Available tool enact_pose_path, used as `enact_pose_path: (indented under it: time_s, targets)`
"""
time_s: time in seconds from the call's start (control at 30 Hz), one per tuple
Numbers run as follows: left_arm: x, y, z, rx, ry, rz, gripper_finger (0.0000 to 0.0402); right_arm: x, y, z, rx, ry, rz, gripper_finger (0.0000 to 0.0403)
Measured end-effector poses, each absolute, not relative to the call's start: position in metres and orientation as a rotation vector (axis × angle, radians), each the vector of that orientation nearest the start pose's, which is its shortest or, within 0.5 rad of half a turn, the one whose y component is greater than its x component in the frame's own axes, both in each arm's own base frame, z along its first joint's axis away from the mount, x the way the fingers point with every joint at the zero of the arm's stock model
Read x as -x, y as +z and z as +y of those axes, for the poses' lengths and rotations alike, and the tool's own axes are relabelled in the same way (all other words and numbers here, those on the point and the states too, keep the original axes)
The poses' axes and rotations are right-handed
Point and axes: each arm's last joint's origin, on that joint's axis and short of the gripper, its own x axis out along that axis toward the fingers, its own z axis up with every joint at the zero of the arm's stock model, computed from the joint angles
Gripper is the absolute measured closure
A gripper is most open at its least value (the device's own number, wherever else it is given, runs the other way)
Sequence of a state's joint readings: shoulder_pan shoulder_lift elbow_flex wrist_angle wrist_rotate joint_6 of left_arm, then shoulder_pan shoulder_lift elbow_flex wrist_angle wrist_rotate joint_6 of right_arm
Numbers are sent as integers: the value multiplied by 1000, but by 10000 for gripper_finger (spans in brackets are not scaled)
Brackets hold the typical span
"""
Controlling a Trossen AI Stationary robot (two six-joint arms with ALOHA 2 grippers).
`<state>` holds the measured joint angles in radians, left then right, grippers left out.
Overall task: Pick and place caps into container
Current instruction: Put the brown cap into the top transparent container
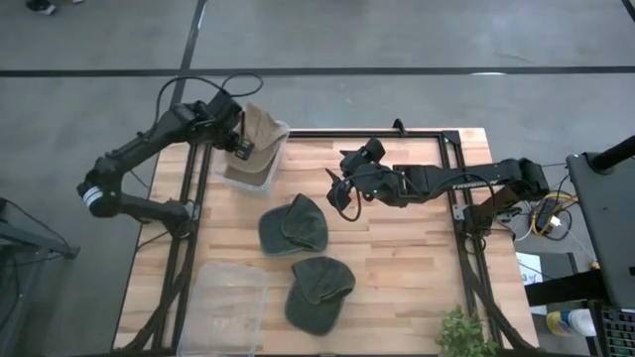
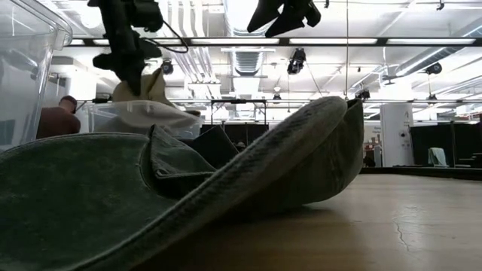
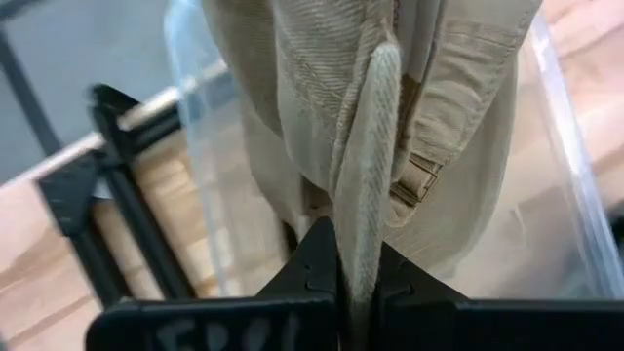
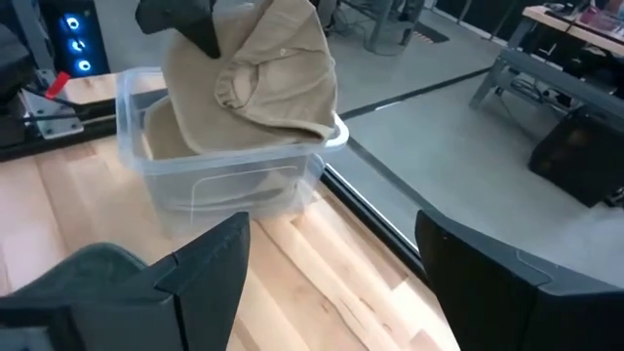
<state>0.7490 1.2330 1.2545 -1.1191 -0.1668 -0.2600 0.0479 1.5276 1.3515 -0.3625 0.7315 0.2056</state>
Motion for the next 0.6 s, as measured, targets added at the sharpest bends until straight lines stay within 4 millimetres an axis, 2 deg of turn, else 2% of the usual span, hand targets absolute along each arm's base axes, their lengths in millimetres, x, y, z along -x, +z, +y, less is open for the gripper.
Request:
enact_pose_path:
  time_s: [0.2,0.6]
  targets:
    - [-167,321,158,622,865,1028,397,-337,332,-3,22,-715,452,111]
    - [-176,296,166,645,847,1201,393,-337,331,-3,19,-715,453,117]
